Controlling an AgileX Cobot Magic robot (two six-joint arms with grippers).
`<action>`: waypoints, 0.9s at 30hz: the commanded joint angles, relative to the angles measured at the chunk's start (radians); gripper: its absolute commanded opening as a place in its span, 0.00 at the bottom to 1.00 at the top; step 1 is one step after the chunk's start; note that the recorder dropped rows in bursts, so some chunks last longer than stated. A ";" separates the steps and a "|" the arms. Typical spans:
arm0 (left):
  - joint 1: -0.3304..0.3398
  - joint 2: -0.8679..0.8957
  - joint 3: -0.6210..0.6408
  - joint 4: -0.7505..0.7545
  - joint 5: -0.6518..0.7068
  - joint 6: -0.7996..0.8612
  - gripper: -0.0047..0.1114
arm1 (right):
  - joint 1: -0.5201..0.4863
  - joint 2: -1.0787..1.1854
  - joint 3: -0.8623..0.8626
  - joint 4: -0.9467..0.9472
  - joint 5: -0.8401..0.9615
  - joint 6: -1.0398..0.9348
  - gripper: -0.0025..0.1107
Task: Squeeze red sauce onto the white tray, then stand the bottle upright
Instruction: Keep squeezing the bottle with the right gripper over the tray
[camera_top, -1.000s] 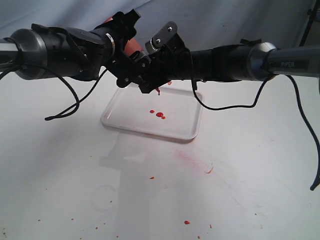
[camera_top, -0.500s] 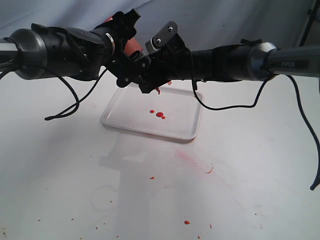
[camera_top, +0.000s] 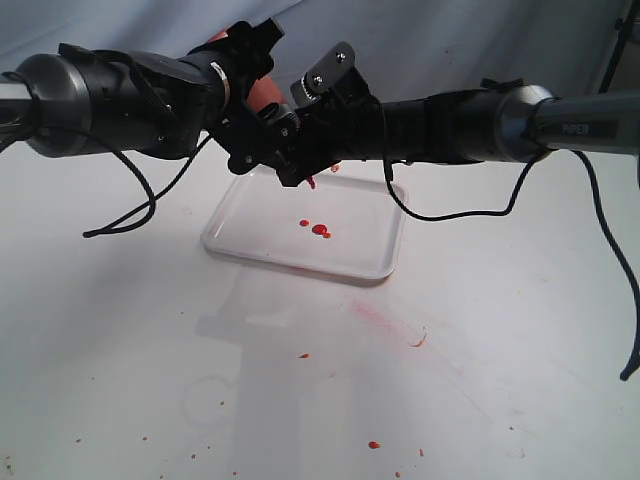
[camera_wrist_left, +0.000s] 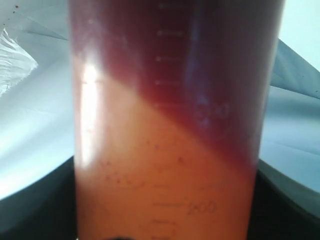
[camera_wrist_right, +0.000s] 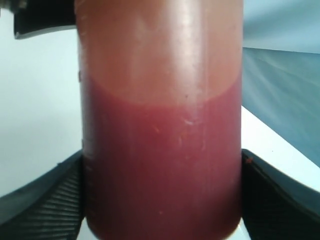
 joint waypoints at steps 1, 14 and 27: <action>-0.002 -0.014 -0.004 0.017 0.019 0.026 0.04 | 0.003 -0.012 0.002 0.001 0.065 -0.026 0.35; -0.002 -0.014 -0.004 0.017 0.019 0.092 0.04 | 0.003 -0.012 0.002 0.001 0.065 -0.026 0.78; -0.002 -0.014 -0.004 0.017 0.019 0.092 0.04 | 0.003 -0.006 0.002 0.001 0.027 0.005 0.18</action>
